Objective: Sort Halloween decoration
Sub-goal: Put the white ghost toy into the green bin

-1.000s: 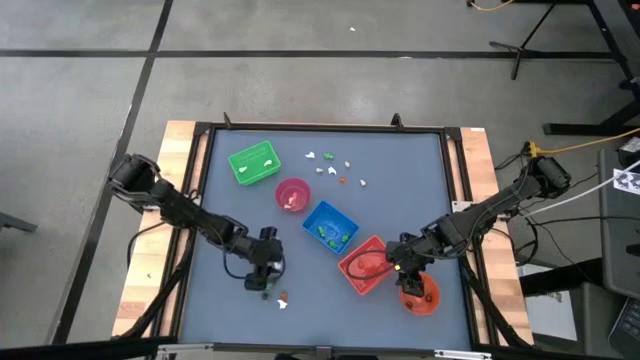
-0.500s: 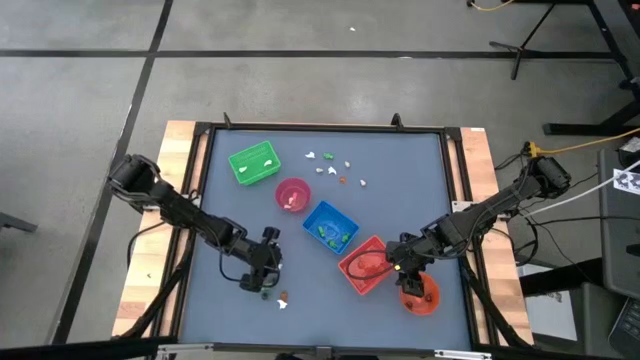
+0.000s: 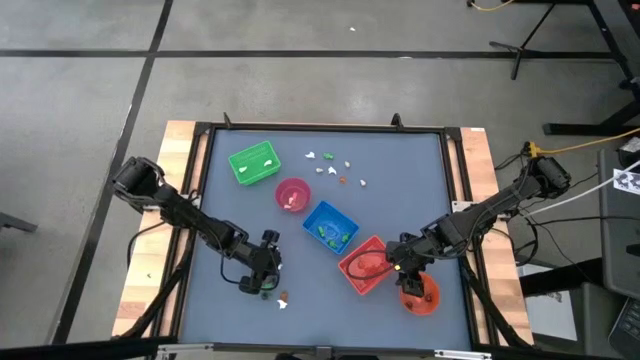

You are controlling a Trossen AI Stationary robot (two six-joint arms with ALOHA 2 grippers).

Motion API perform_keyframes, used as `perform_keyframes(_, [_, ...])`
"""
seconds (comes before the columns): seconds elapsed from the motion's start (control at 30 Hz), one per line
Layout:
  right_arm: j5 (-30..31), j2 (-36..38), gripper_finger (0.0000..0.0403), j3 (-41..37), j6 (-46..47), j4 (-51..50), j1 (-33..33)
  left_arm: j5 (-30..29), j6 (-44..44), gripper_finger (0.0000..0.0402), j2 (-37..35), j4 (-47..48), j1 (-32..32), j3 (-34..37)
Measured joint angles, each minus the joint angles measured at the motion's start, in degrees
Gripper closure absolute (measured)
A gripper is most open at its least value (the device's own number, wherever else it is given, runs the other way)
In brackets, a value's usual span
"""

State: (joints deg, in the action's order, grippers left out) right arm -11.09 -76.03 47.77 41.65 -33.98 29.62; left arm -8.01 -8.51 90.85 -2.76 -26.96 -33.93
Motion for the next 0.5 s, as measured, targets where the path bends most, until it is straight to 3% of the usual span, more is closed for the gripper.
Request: perform_keyframes(0.5, [0.00,0.00,0.0189,0.00,0.00,0.00,-0.01,0.21,-2.03,0.0269,0.02,0.06,0.20,0.01])
